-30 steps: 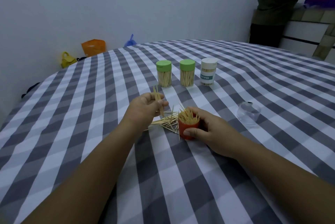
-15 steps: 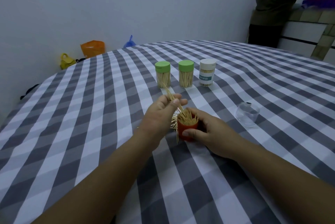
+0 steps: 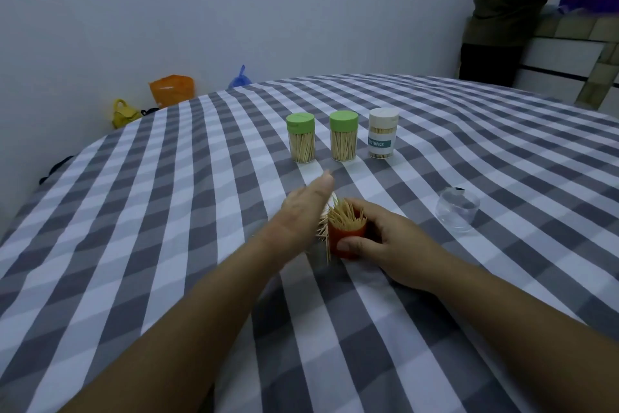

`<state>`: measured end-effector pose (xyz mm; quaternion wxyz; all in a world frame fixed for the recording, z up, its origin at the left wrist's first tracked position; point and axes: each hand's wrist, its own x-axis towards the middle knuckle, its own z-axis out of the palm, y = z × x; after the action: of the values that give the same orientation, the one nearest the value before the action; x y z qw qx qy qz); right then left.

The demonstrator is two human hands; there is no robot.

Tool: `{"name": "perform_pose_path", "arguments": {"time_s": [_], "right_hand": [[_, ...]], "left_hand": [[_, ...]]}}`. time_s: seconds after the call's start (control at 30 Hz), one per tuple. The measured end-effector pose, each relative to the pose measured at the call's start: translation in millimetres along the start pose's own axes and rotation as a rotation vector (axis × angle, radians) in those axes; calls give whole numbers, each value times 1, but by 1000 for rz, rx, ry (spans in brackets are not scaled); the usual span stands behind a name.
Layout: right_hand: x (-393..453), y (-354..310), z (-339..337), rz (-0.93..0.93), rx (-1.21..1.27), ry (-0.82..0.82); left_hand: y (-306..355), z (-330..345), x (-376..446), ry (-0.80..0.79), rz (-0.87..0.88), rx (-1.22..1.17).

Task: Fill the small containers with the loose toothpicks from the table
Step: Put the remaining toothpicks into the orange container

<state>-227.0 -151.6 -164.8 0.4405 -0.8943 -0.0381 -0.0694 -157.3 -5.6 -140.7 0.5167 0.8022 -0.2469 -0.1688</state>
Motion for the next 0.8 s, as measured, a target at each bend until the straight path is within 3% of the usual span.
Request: {"name": "perform_pose_path", "arguments": {"time_s": [0.07,0.2,0.3,0.47,0.8], "right_hand": [[0,0,-1,12,5,-6],[1,1,-5,30,-8,-23],[2,3,-6,46,-5,-28],[2,4,-7,55,-7,-36],[4,9,-22,158,-87,-39]], "left_hand": [[0,-16,1,19,-10,12],[-15,-56,6,-105,-96,563],[-22,-71,5,-254,-220,814],[-30,-81,8,-176,-235,785],[-26,-47,18,11,-63,783]]}}
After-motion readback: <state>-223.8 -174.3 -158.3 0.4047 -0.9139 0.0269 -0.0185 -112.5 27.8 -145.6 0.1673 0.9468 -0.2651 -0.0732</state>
